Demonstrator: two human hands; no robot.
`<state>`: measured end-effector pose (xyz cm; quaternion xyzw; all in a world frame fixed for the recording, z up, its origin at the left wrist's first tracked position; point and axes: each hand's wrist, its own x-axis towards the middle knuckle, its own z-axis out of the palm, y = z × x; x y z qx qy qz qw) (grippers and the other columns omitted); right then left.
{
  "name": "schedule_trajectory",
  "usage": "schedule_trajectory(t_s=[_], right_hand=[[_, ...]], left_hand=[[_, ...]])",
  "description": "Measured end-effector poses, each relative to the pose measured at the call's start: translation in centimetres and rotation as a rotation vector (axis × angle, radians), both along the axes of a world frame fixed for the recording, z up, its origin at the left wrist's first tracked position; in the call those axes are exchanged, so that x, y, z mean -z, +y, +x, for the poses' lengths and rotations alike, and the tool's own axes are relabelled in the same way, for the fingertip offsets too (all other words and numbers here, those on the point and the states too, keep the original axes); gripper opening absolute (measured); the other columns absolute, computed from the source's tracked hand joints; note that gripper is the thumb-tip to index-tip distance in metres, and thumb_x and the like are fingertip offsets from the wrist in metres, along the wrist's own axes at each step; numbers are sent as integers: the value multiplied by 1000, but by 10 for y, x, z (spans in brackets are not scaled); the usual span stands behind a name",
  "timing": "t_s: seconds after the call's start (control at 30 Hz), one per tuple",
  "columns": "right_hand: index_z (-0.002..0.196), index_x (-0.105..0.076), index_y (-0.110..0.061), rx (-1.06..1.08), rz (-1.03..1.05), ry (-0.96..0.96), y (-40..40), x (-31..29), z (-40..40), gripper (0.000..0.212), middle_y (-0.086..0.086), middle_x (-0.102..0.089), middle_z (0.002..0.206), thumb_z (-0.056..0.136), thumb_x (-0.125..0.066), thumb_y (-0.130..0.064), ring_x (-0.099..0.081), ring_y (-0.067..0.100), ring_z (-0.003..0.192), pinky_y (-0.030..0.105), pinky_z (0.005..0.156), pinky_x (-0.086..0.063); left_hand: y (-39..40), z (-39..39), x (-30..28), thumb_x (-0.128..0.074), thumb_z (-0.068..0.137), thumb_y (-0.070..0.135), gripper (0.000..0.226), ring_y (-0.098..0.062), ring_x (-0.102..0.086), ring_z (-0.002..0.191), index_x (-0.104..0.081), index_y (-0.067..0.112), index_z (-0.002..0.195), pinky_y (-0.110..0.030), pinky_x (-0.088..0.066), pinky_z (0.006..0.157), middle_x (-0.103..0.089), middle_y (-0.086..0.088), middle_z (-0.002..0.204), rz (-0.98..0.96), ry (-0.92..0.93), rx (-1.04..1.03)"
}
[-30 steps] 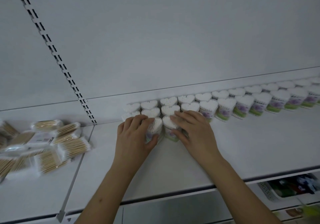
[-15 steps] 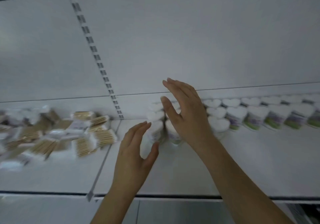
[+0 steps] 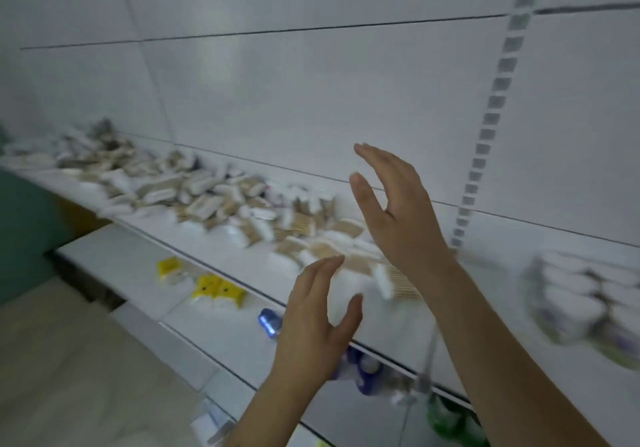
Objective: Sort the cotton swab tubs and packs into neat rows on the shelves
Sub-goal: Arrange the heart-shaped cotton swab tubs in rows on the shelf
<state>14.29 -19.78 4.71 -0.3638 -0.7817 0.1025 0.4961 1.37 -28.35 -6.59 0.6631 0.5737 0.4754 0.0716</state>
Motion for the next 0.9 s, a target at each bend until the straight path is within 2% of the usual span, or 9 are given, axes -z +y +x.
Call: schedule_trajectory(t_s=[0.13, 0.23, 0.3, 0.47, 0.57, 0.73, 0.8, 0.9], right_hand=[[144, -47, -27, -146, 12, 2, 6, -5, -98, 48, -13, -46, 147, 103, -41, -49, -31, -1, 139, 2, 106, -17], [144, -48, -26, -265, 12, 2, 9, -3, -170, 48, -13, -46, 146, 102, -41, -50, -32, -1, 138, 13, 107, -28], [143, -49, -24, -334, -1, -3, 14, -1, -218, 48, -11, -48, 146, 102, -41, -50, -34, 1, 138, 17, 110, -29], [142, -49, -23, -460, 18, -25, 37, 7, -319, 53, -8, -49, 145, 101, -36, -53, -37, 8, 138, 23, 114, -28], [143, -48, -23, -530, -1, -32, 58, 11, -374, 52, -9, -47, 146, 101, -37, -51, -35, 8, 138, 21, 112, -26], [143, -47, -23, -632, -26, -18, 102, -2, -468, 48, -6, -46, 147, 103, -40, -48, -34, 11, 138, 32, 115, -30], [144, -47, -23, -648, -34, -15, 118, -7, -505, 48, -6, -45, 147, 103, -42, -47, -32, 9, 137, 26, 113, -28], [143, -48, -21, -663, -35, -20, 136, -5, -554, 47, -6, -46, 147, 103, -42, -46, -34, 10, 137, 19, 108, -23]], left_hand=[[-8, -78, 3, -49, 91, 57, 55, 3, -37, 133, -44, 34, 141, -16, -34, 107, -42, 24, 139, -33, -8, -126], [-16, -135, 9, -50, 93, 57, 54, 6, -36, 132, -42, 36, 142, -8, -28, 105, -42, 23, 139, -70, -14, -226], [-18, -173, 12, -53, 94, 53, 53, 11, -34, 130, -42, 37, 143, -3, -24, 103, -42, 24, 138, -88, -24, -305], [-8, -250, 18, -56, 94, 50, 48, 7, -40, 127, -44, 38, 139, -4, -27, 101, -43, 25, 136, -111, -68, -468], [8, -293, 20, -57, 93, 48, 47, 6, -41, 126, -46, 38, 138, -3, -28, 99, -42, 26, 135, -130, -65, -536], [43, -370, 7, -60, 96, 39, 42, 16, -37, 124, -45, 42, 134, 4, -25, 93, -41, 27, 133, -143, -74, -610], [55, -402, 3, -59, 96, 42, 43, 16, -35, 126, -43, 42, 136, 3, -26, 95, -40, 29, 134, -157, -83, -636], [67, -447, 10, -57, 94, 47, 45, 2, -42, 129, -45, 40, 137, -13, -35, 104, -43, 26, 134, -154, -102, -705]])
